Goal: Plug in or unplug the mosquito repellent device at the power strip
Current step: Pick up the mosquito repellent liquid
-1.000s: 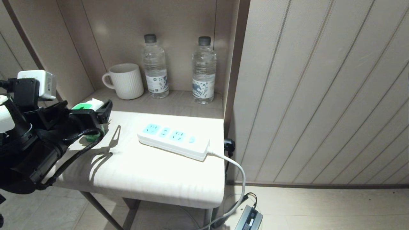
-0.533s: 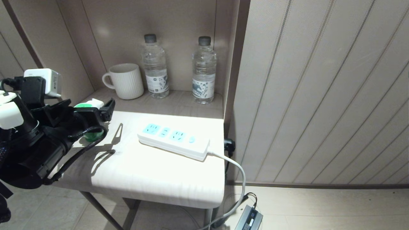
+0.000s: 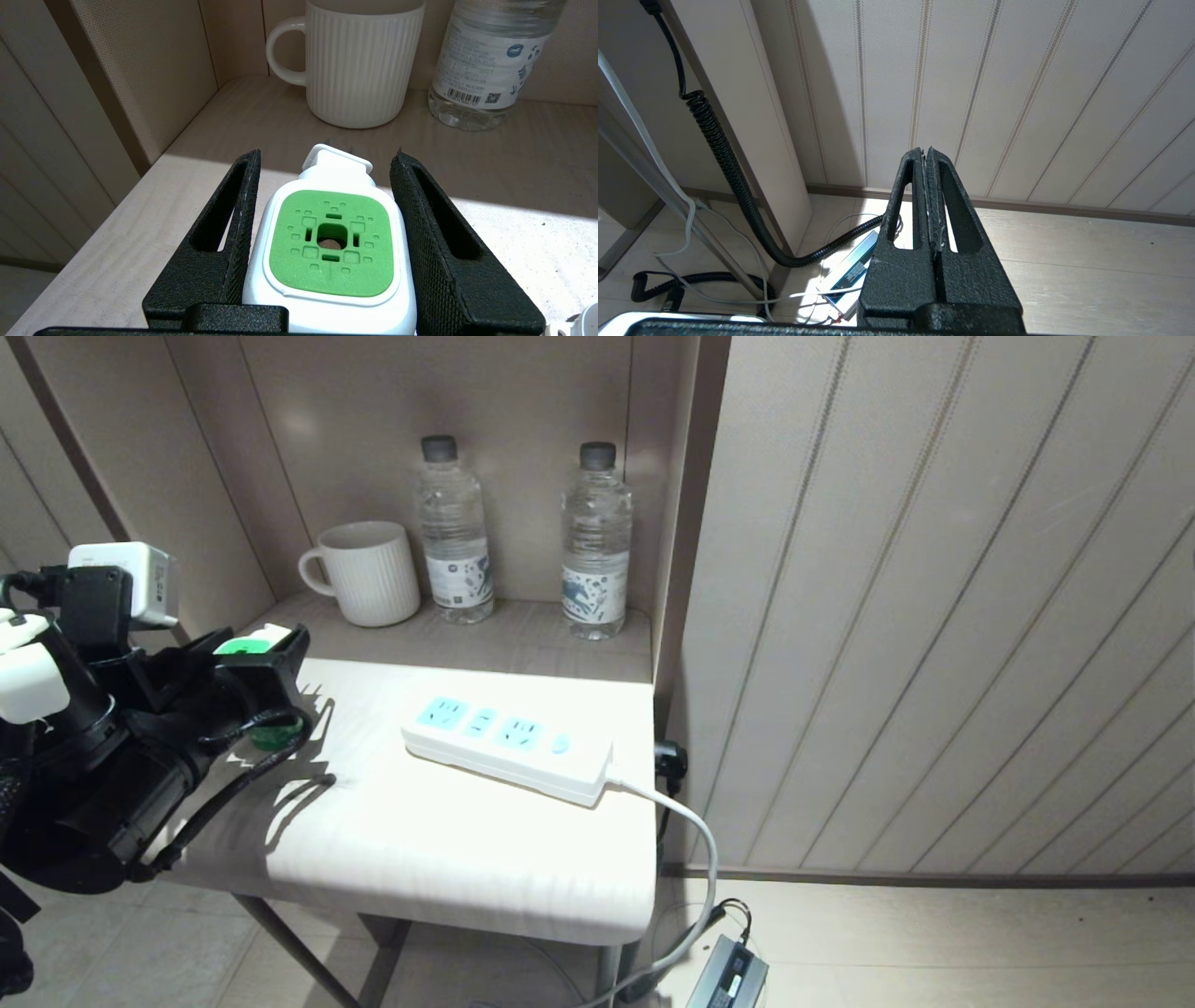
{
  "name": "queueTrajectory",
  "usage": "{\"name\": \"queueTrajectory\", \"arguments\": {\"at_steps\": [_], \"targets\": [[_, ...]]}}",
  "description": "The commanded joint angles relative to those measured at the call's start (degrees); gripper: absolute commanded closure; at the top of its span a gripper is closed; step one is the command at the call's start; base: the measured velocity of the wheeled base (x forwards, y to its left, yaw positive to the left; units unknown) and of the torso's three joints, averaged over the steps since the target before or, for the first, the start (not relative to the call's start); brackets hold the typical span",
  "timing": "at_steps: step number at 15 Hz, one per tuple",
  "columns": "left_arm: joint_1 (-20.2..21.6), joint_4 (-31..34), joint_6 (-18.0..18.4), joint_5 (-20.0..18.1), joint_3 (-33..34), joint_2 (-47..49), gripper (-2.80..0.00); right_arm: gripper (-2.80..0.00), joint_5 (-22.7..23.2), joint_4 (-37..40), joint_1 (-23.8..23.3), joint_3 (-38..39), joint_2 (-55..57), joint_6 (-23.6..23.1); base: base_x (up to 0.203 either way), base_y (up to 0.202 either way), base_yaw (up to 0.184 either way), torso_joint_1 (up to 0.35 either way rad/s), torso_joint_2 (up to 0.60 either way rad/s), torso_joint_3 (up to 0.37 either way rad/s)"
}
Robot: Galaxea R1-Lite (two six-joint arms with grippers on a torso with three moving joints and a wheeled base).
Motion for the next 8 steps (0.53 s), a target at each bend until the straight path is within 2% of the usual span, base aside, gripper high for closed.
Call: {"name": "queueTrajectory", "arguments": {"at_steps": [1, 6, 8], "targets": [[0.0, -0.1, 0.0, 0.2, 0.4, 0.0, 0.00, 0.00, 0.0, 0.0, 0.0, 0.0, 0.1, -0.1, 0.000, 0.000, 0.000, 0.000, 0.00, 0.000], [0.0, 0.7, 1.0, 0.1, -0.2, -3.0, 0.00, 0.00, 0.0, 0.0, 0.0, 0.0, 0.1, 0.0, 0.000, 0.000, 0.000, 0.000, 0.00, 0.000], [0.0, 4.5, 2.2, 0.5, -2.3, -7.4, 0.00, 0.00, 0.0, 0.0, 0.0, 0.0, 0.1, -0.1, 0.000, 0.000, 0.000, 0.000, 0.00, 0.000]]}}
